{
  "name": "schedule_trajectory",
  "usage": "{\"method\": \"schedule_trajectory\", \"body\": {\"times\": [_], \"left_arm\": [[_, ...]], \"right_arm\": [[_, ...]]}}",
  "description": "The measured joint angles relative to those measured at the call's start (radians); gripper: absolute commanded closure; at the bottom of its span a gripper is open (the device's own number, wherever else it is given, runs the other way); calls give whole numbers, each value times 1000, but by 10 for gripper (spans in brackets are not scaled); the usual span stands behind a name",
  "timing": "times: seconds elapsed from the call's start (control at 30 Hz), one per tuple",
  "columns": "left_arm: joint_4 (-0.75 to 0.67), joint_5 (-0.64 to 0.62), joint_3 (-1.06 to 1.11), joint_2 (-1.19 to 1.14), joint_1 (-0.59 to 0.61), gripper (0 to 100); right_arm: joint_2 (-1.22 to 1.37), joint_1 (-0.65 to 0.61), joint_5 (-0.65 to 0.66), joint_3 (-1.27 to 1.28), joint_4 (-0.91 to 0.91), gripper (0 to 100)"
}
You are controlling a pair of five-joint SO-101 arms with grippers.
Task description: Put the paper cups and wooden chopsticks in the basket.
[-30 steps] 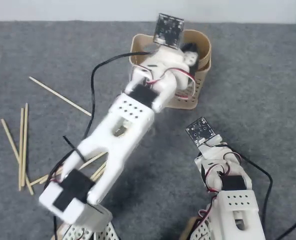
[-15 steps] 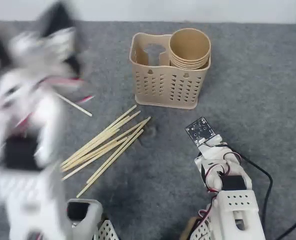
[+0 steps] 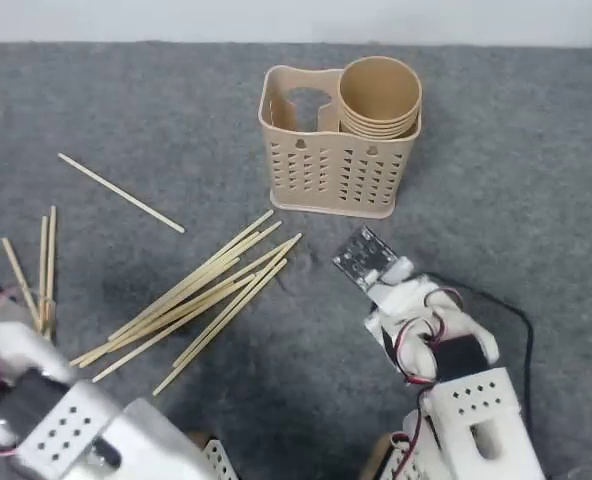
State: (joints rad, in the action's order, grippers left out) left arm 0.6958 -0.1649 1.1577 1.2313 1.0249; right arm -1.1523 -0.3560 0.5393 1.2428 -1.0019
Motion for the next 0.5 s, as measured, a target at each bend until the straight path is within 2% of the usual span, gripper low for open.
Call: {"method": "schedule_trajectory", "body": {"times": [0.07, 0.17, 0.3, 0.5], "left_arm": [[-84, 32, 178, 51, 6, 987], [-118, 58, 379, 126, 9, 982], [-126, 63, 497, 222, 9, 919], [49, 64, 522, 390, 9, 876]], "right_arm": [[0, -37, 0, -110, -72, 980], [23, -71, 26, -278, -167, 969], [192, -97, 48, -505, -252, 970], [583, -137, 52, -891, -339, 972]]}}
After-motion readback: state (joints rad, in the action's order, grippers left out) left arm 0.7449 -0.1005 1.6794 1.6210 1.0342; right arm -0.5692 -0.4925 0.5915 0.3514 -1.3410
